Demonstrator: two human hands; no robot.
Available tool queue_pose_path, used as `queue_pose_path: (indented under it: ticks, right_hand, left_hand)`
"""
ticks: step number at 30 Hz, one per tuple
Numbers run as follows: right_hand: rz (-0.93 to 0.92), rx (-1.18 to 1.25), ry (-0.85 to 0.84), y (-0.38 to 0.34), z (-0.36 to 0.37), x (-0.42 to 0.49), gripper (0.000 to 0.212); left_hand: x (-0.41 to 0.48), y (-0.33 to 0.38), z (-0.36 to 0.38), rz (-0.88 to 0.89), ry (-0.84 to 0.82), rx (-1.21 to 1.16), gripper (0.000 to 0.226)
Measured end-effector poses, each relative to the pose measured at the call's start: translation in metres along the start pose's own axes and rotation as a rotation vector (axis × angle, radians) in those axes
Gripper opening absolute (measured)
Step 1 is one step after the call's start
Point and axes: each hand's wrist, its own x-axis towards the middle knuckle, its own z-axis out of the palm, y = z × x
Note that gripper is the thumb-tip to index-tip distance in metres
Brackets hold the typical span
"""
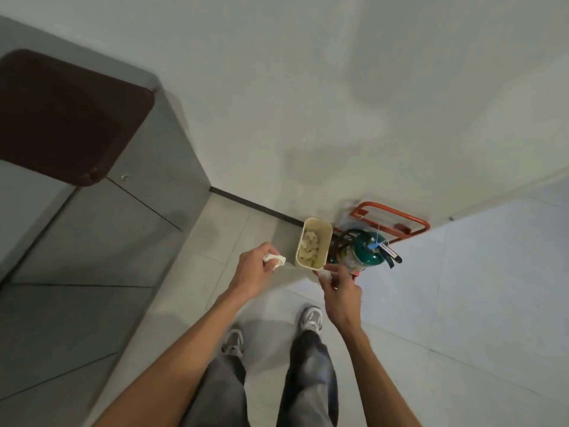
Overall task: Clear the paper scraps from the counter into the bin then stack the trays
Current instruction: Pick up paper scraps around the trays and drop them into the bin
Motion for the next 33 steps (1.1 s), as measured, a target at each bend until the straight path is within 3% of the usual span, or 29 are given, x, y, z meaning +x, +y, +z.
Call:
queue_pose_path:
  ticks: [7, 12, 15, 17, 21, 25, 27, 30, 33]
  right_hand:
    - [0.014, -0.095, -0.084, 0.09, 0.017, 0.142, 0.011]
    - [-0.009, -0.219, -0.189, 0.156, 0.06, 0.236, 0.011]
    - [-0.069, -0.343, -0.247, 0.195, 0.098, 0.286, 0.016]
    - [-0.095, -0.434, -0.282, 0.216, 0.124, 0.319, 0.019]
    - [-0.132, -0.655, -0.364, 0.252, 0.171, 0.374, 0.03]
    - [-0.126, -0.718, -0.423, 0.274, 0.195, 0.409, 0.036]
    - [-0.065, -0.72, -0.391, 0.277, 0.197, 0.412, 0.034]
    - [-0.041, -0.629, -0.358, 0.259, 0.189, 0.395, 0.04]
    - [-0.136, -0.534, -0.328, 0.22, 0.171, 0.361, 0.038]
  left_hand:
    - [0.097, -0.022, 0.118, -0.166, 0.031, -0.074, 0.025]
    - [0.169, -0.067, 0.213, -0.202, 0.042, -0.078, 0.016]
    - [0.214, -0.101, 0.267, -0.201, -0.023, 0.002, 0.031]
    - [0.245, -0.128, 0.299, -0.228, -0.036, 0.071, 0.019]
    - [0.295, -0.174, 0.346, -0.331, -0.042, 0.103, 0.026]
    - [0.321, -0.188, 0.372, -0.253, -0.303, 0.2, 0.042]
    - [0.321, -0.191, 0.37, -0.222, -0.34, 0.206, 0.046]
    - [0.299, -0.189, 0.344, -0.228, -0.244, 0.124, 0.037]
    - [0.258, -0.179, 0.297, -0.255, -0.107, 0.032, 0.044]
